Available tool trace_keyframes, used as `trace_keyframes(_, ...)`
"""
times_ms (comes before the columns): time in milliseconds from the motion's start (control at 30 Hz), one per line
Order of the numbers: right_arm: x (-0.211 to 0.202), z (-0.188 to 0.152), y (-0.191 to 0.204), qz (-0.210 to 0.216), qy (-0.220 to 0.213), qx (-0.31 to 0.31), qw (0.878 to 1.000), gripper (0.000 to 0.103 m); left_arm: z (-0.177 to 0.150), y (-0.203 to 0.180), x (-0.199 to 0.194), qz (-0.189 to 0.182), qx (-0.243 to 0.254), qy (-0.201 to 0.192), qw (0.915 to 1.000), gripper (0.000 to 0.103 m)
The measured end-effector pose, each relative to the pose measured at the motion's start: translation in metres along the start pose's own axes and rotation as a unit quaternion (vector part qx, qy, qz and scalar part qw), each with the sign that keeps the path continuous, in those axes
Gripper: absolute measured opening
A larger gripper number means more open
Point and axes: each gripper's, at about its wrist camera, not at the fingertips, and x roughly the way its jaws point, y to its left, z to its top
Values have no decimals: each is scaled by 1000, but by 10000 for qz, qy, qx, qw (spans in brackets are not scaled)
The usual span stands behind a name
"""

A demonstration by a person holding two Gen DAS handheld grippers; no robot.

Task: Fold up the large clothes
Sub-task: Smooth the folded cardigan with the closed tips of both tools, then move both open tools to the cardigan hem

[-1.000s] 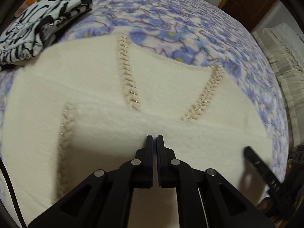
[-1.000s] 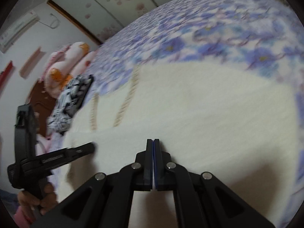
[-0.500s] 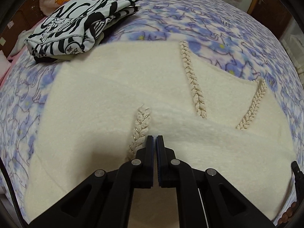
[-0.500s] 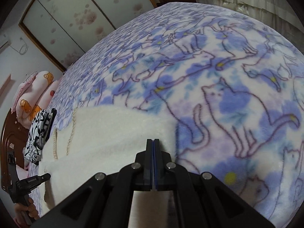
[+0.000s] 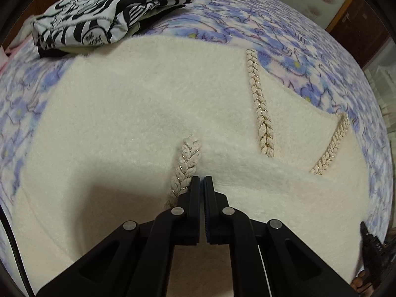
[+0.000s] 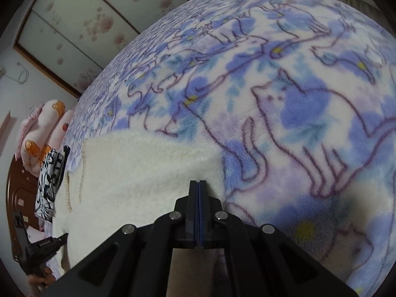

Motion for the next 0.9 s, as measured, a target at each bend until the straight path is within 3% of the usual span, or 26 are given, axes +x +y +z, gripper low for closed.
trace_keyframes(167,2,-1,-1,32,3,61,10000,0,-3,-7,1,150,178,-95,9997,3)
trace_keyframes(300,1,-2,9,-228,-17,-174,9996,0,-5,-13,0,286,343,-197,9988,3)
trace_keyframes(500,-2,-3,12,-362,-60,-126,9992,0,-4,-4,-4,-21,264,-166,9995,3)
trace_keyframes(667,-21,-12,48,-995,-336,-975,9897,3,5,8,-19,-503,386,54,9980,3)
trace_keyframes(900,-85,-43,77,-790,-931,-804,9893,3,4,42,-69,-676,592,-337,9954,9)
